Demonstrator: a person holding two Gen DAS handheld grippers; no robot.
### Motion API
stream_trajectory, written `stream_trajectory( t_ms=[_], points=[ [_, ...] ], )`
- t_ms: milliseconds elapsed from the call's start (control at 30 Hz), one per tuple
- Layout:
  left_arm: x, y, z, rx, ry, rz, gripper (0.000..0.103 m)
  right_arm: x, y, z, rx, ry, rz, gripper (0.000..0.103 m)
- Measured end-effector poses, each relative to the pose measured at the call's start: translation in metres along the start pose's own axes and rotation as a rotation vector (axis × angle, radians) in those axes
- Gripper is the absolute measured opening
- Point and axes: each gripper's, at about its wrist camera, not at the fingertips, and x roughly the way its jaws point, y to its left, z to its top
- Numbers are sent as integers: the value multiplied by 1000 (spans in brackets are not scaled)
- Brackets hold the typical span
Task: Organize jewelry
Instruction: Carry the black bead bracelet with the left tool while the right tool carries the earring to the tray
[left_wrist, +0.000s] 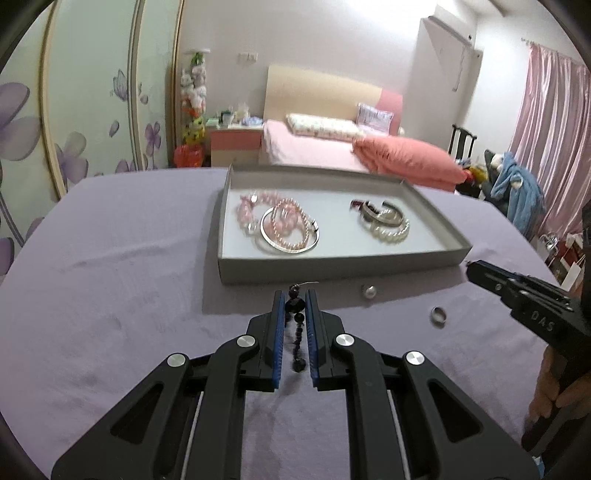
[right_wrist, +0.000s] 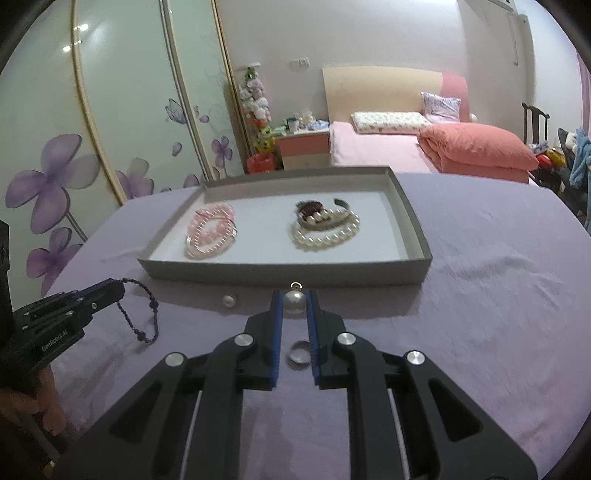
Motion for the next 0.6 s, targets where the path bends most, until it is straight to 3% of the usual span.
stream_trajectory(
  t_ms=[600],
  points=[
    [-41,-28,9,66,-232,20,12,-43,29,12,-70,-228,-19,13]
  ],
)
